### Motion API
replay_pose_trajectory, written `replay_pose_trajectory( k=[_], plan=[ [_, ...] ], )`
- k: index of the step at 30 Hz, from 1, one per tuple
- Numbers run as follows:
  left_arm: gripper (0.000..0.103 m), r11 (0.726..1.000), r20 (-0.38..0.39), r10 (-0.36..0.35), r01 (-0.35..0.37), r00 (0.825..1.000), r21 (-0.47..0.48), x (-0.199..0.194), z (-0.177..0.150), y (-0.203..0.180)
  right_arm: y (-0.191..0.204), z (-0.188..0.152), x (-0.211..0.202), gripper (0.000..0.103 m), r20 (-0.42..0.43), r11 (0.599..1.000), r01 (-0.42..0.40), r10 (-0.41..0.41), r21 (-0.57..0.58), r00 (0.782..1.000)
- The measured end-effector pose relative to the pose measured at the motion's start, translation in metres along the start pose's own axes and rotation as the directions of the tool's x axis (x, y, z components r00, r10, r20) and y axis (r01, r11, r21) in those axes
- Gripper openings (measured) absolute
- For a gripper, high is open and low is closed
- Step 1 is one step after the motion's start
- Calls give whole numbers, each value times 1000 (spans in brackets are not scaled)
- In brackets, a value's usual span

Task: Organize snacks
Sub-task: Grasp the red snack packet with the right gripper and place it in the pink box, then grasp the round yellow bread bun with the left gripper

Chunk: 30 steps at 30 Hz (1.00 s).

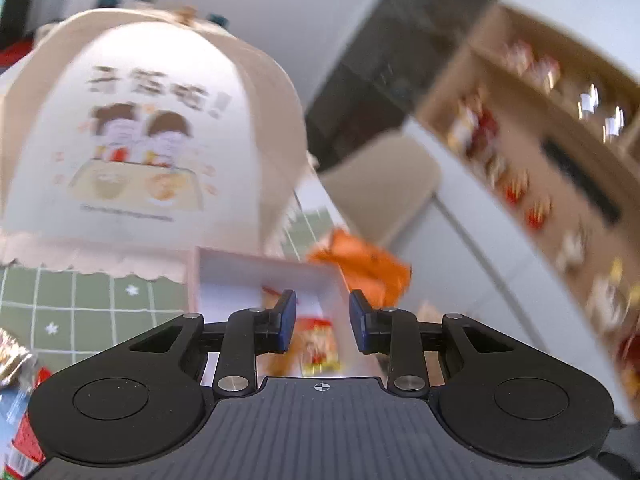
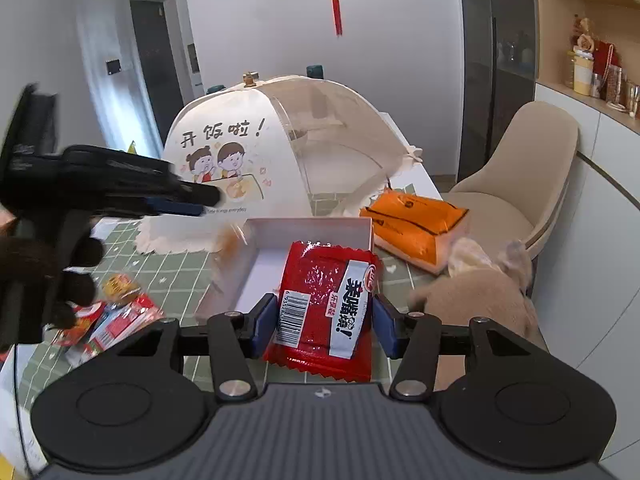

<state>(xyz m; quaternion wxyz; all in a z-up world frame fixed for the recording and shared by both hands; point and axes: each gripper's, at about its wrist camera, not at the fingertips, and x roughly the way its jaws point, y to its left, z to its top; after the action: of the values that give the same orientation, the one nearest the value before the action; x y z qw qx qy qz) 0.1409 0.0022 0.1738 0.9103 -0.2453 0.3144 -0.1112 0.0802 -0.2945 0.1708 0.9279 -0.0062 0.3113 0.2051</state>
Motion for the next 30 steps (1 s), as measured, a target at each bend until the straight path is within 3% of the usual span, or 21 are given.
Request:
replay_pose_trajectory(
  k=[3,6,9,12,14,17,19,20,23,24,30],
  plan=[
    [33,999,52,48,-47,998,-19,-25,-13,23,-1,25,29,51,-4,998,-52,52,31,999],
    [33,990,5,132,-132,991,-50,-28,-30,52,2,59,78,69,-9,996,-61,62,68,998],
    [32,961,7,270,-269,963,-66,-43,-48,84,16,71,116,71,-59,999,-9,11,41,998],
    [32,940,-1,337,-336,942,-61,-69,-63,114,41,52,120,71,-108,991,-132,132,11,985],
    [32,933,-49,357,-359,933,-31,-74,-75,127,67,28,119,71,-166,980,-199,192,-30,967],
    [33,943,-114,332,-331,936,28,-74,-98,134,115,-22,126,71,-295,939,-335,299,-79,907],
    [33,937,-120,349,-345,929,51,-78,-112,130,149,-59,134,69,-380,911,-388,312,-141,871],
    [33,932,-115,362,-361,925,36,-82,-117,131,166,-76,138,64,-407,901,-394,296,-181,864],
    [33,938,-115,335,-343,935,-52,-93,-123,142,198,-103,143,60,-417,873,-423,299,-242,858],
    [33,938,-121,331,-341,936,-64,-94,-123,144,204,-107,144,60,-398,873,-418,300,-251,867],
    [33,942,-142,333,-335,932,9,-86,-124,129,211,-110,149,60,-357,877,-388,280,-282,891]
  ],
)
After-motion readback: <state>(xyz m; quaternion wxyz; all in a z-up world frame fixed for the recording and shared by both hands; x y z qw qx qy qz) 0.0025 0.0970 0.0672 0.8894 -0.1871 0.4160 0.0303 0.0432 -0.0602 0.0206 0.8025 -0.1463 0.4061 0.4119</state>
